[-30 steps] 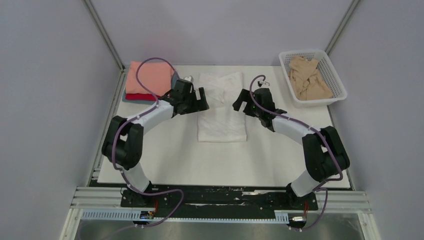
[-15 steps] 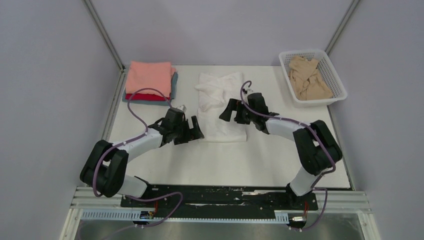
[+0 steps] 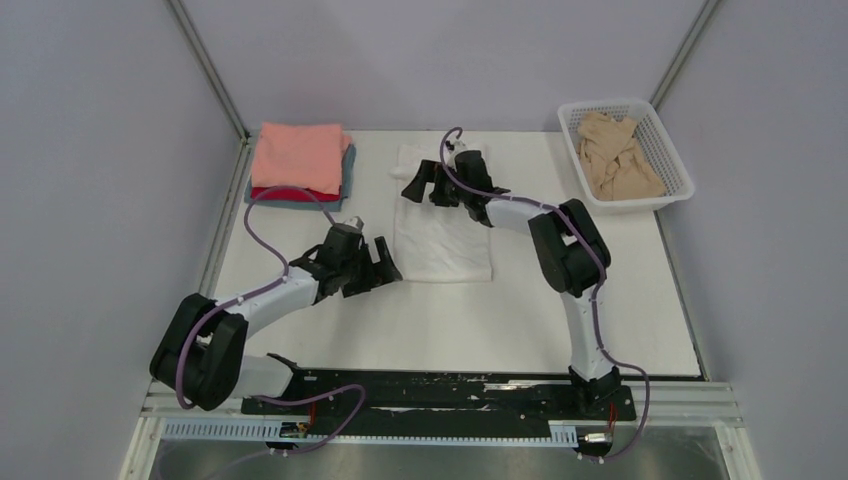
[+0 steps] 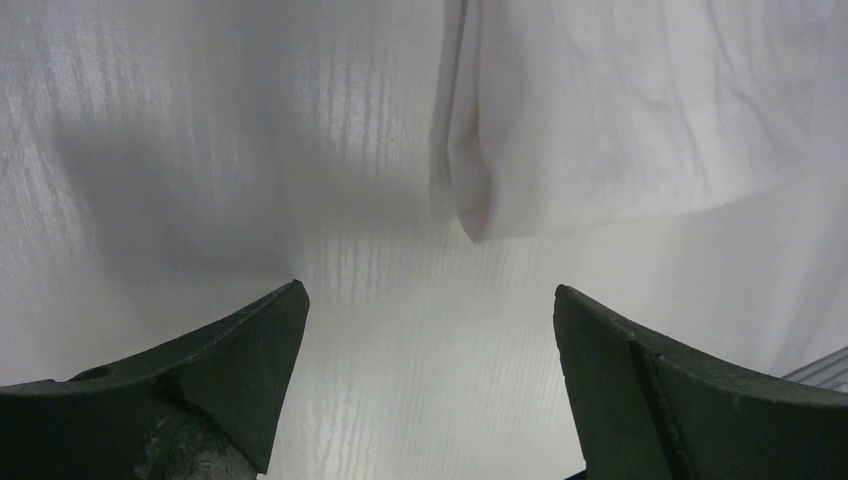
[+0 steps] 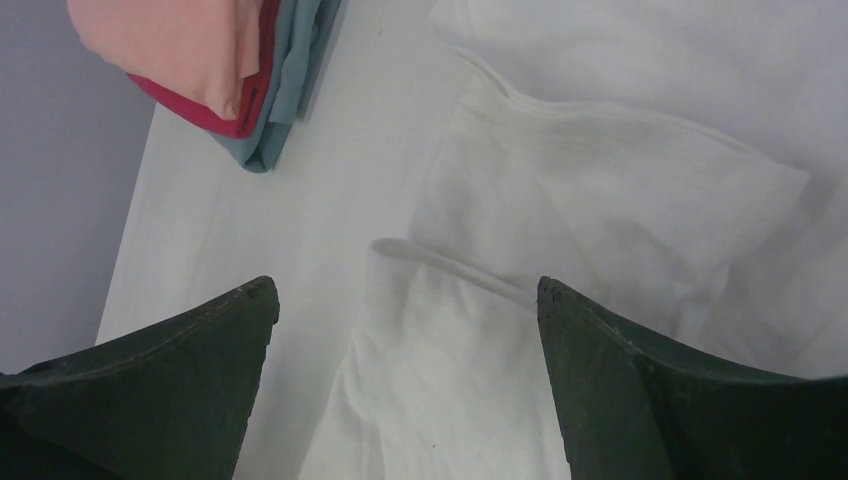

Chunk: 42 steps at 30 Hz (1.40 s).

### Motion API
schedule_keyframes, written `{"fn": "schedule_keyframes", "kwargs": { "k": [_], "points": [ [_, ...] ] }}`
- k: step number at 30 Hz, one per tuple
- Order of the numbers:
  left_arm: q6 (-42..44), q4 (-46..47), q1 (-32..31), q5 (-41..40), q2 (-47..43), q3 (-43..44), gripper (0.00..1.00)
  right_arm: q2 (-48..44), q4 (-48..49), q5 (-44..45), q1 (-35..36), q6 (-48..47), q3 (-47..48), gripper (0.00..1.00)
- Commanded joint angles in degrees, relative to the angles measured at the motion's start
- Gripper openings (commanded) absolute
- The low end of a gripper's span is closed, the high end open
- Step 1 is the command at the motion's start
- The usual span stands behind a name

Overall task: Fold and stack the t-shirts
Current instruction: Fold the folded rectangular tshirt in 1/3 of the way, then grab one side of the 2/3 rectangular tshirt with both arms

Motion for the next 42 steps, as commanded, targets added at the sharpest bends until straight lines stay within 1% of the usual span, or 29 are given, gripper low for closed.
{"fn": "schedule_keyframes", "kwargs": {
  "k": [1,4,6,7,8,10,11,12,13,14,15,18,20,21,22,23,24,26,28,30,31,32,34,38,40,42],
  "points": [
    [-2.03,2.66,-0.11,-3.31,1.47,3.44,1.00,-10.16,1.64,2.68,-0.50,-3.17,-5.33,0.99],
    [-2.70,3.24,-0.17,-2.87,5.35,6.67,0.97,-19.54,0.18,4.98,-0.66,-3.75,-15.77,1.00],
    [-3.03,3.50,-0.20,-1.84,7.80,8.23,0.92,-25.96,-2.24,7.52,-1.09,-3.08,-22.79,1.00],
    [-3.00,4.01,-0.16,-0.49,9.00,8.53,0.86,-29.07,-3.02,8.99,-1.33,-2.46,-26.61,1.00],
    [-3.03,4.36,-0.17,0.21,9.50,8.78,0.84,-32.99,-3.81,10.51,-1.49,-1.49,-30.04,1.00],
    [-3.48,5.80,-0.12,2.28,10.43,8.12,0.80,-38.80,-5.40,13.88,-1.87,0.50,-36.24,1.00],
    [-3.58,6.98,-0.12,3.29,10.89,7.77,0.76,-41.06,-6.05,15.28,-1.93,1.26,-38.86,1.00],
    [-3.87,7.51,-0.20,3.72,11.10,7.14,0.73,-43.34,-6.87,16.68,-2.05,1.96,-41.00,1.00],
    [-3.99,8.20,-0.20,4.68,11.89,6.93,0.68,-45.05,-8.16,18.27,-2.08,2.68,-42.59,1.00],
    [-4.13,8.42,-0.25,5.12,12.35,6.77,0.66,-46.77,-9.47,19.02,-2.08,3.48,-43.87,1.00],
    [-4.17,8.36,-0.31,5.83,13.17,6.83,0.61,-48.16,-10.43,21.69,-2.04,4.19,-45.50,1.00],
    [-4.19,7.81,-0.84,6.05,14.08,6.44,0.53,-51.65,-11.95,22.53,-2.11,5.58,-48.81,1.00],
    [-4.24,7.87,-1.00,5.60,14.49,6.14,0.45,-53.18,-12.83,22.11,-2.14,6.42,-50.18,1.00],
    [-3.99,7.65,-0.99,5.45,14.89,6.20,0.35,-53.63,-12.93,21.75,-2.14,6.68,-50.69,1.00],
    [-3.88,7.03,-1.01,5.16,15.04,6.33,0.31,-54.13,-13.82,21.37,-2.15,6.84,-51.16,1.00],
    [-3.84,6.75,-0.95,4.92,15.43,6.69,0.20,-54.40,-14.77,21.04,-2.13,7.35,-51.63,1.00],
    [-3.76,5.97,-0.97,4.68,15.52,6.88,0.16,-54.62,-15.28,20.75,-2.11,8.03,-52.08,1.00],
    [-3.55,5.32,-1.06,4.56,15.82,7.19,0.01,-54.76,-15.91,18.46,-2.07,9.21,-53.08,0.99],
    [-3.46,5.44,-1.06,4.60,15.75,7.05,0.00,-54.34,-15.89,16.78,-2.08,10.39,-54.11,0.98],
    [-3.39,6.24,-1.07,4.73,15.56,6.71,0.00,-53.36,-15.57,16.57,-2.06,11.62,-54.87,0.94],
    [-3.23,6.41,-1.10,4.79,15.45,6.56,0.00,-52.69,-15.07,15.99,-2.03,11.76,-54.99,0.91],
    [-3.17,6.53,-1.13,4.84,15.38,6.44,0.00,-52.03,-14.42,15.06,-1.92,12.02,-55.13,0.86],
    [-3.13,6.74,-1.16,4.76,15.16,6.30,0.00,-50.89,-13.68,14.27,-1.79,12.80,-55.50,0.81],
    [-3.27,7.37,-1.29,4.62,14.77,5.81,0.00,-50.09,-8.18,16.89,-1.41,15.59,-57.90,0.70],
    [-3.32,7.49,-1.34,4.50,14.79,5.76,0.00,-49.91,-6.45,18.77,-1.25,17.19,-59.41,0.67],
    [-3.42,7.59,-1.47,4.28,15.05,5.80,0.00,-49.27,-5.51,18.86,-1.28,18.28,-60.20,0.62]
  ]
}}
